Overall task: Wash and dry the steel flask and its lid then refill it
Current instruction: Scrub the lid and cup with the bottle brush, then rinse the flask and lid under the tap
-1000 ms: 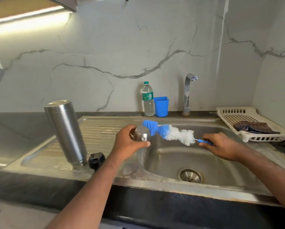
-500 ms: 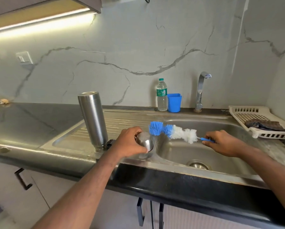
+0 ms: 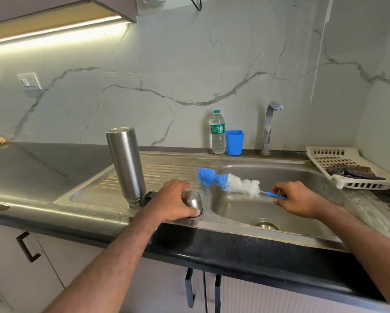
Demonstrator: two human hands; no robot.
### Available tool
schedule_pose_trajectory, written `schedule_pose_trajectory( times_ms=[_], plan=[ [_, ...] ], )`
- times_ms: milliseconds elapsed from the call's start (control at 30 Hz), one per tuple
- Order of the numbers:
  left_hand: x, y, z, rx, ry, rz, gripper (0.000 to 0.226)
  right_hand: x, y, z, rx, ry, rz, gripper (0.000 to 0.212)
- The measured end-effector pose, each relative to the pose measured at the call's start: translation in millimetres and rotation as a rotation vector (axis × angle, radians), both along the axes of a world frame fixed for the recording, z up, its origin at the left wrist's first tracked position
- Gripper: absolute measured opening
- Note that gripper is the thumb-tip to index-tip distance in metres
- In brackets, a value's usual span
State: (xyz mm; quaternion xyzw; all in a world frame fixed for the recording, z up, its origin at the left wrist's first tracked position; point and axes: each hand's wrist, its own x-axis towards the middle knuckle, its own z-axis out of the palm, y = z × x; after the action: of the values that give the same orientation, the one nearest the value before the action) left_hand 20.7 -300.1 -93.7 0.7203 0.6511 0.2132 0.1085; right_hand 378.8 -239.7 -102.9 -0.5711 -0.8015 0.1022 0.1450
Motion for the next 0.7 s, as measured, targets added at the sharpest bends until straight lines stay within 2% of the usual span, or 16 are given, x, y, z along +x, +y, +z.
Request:
schedule_pose_trajectory(
  times_ms=[67,167,300,433,533,700],
  plan=[
    [4.9,0.8,3.4,0.076,-0.035,0.006,0.076,1.0,0.9,0.3,0.008,0.006,-0.019,0.011],
    [11.3,7.5,10.3,0.222,-0.079,0.014,0.057,3.3,3.1,5.2,0.054,0.012,-0.033,0.010],
    [21.0,34.7,25.1,0.260,-0.042,-0.001,0.036,13.9,7.7,24.0,0.221,-0.044,-0.076,0.010],
    [37.3,72.7,42.8,0.241,-0.004,-0.101,0.026,28.0,18.2,64.6,0.429,-0.225,-0.127,0.016],
    [50.0,101.5,52.4,0.234,-0.020,-0.157,0.023,34.4,27.9,104.9,0.587,-0.401,-0.130,0.028],
    [67.9,152.7,70.9,0.186,0.011,-0.218,0.022,37.0,63.2,179.7,0.920,-0.582,-0.065,0.037]
  ],
)
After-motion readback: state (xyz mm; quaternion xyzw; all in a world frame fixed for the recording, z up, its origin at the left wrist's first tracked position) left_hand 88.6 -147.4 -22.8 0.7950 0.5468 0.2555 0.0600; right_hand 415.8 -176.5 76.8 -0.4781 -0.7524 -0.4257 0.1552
